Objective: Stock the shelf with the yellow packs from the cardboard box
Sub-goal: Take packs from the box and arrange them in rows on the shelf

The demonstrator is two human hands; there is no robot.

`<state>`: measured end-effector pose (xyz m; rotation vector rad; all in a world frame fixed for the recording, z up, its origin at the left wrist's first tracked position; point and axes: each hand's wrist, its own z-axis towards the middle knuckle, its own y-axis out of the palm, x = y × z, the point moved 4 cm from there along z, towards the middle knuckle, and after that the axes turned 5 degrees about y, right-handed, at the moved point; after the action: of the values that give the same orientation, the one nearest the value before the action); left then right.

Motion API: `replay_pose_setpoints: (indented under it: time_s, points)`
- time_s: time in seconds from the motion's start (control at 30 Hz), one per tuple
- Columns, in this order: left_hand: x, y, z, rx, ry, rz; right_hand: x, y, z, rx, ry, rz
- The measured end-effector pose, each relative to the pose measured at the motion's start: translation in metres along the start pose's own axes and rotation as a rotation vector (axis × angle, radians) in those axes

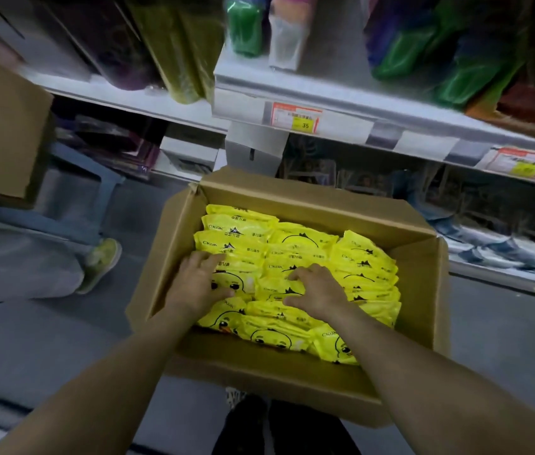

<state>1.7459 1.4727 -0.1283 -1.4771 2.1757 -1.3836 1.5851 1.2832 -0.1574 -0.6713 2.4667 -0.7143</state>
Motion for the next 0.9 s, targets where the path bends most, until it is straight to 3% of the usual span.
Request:
replay_pose_setpoints:
  time_s: [0.3,0.6,0.77,0.9]
  points:
    - [0.0,0.016,0.015,0.177,0.002,0.141,0.003,0.014,0.019,0.142,-0.02,-0.085]
    - [-0.002,0.013,0.016,0.011,-0.004,0.215,0.004,0.019,0.018,0.204,0.04,-0.127]
    - [-0.004,0.005,0.0,0.087,0.008,0.028,0.001,0.021,0.012,0.184,0.037,-0.144]
    - [0.003,-0.015,-0.014,0.088,-0.044,-0.163,-0.003,0.012,-0.008,0.115,0.021,0.142]
